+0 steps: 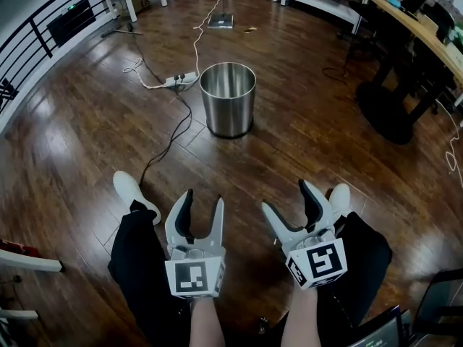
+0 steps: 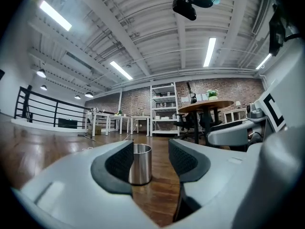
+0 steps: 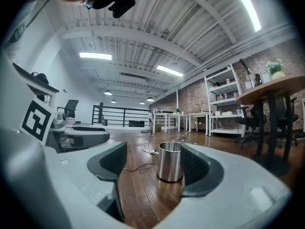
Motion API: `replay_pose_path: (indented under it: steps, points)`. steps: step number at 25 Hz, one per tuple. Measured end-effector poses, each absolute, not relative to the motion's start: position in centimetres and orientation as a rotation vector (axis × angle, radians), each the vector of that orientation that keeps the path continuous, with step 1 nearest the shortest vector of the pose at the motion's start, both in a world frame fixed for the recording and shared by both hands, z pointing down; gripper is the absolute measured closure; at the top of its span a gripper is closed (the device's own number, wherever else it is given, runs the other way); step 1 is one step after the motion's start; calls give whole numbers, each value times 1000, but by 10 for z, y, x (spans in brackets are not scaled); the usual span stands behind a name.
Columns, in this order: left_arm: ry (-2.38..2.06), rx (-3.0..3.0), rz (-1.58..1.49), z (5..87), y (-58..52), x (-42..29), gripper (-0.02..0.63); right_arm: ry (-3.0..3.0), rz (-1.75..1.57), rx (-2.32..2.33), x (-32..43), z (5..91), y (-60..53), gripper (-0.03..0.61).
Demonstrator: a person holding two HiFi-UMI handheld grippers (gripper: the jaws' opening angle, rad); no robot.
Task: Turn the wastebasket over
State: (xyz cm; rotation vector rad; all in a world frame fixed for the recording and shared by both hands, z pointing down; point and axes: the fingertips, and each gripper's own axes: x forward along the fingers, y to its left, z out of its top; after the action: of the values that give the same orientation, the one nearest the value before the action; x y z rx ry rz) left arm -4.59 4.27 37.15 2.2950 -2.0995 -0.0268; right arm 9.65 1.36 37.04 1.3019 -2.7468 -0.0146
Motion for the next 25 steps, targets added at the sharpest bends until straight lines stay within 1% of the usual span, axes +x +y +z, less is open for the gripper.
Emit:
replay_pose_path:
  steps: [4, 7, 12, 15, 20, 25]
  points:
    - [-2148, 2236, -103, 355, 23, -56, 373, -2829, 19, 1232, 66, 356, -4, 241]
    - [-2176, 2232, -88, 352, 20, -62, 373, -2892, -9, 1154, 42, 343, -5, 241]
    - [-2214, 2214, -86, 351, 22, -64, 373, -2912, 0, 1140, 41, 343, -7, 241]
    - [-2207, 2215, -93, 350, 31, -54, 373, -2911, 2, 1119, 50, 344, 2, 241]
    - [-2197, 2182, -59, 366, 74, -36, 373, -2870, -44, 1133, 95, 343, 33, 241]
    - [-2219, 2171, -33, 372, 123, -23, 373, -2870, 9, 1158, 125, 348, 75, 241]
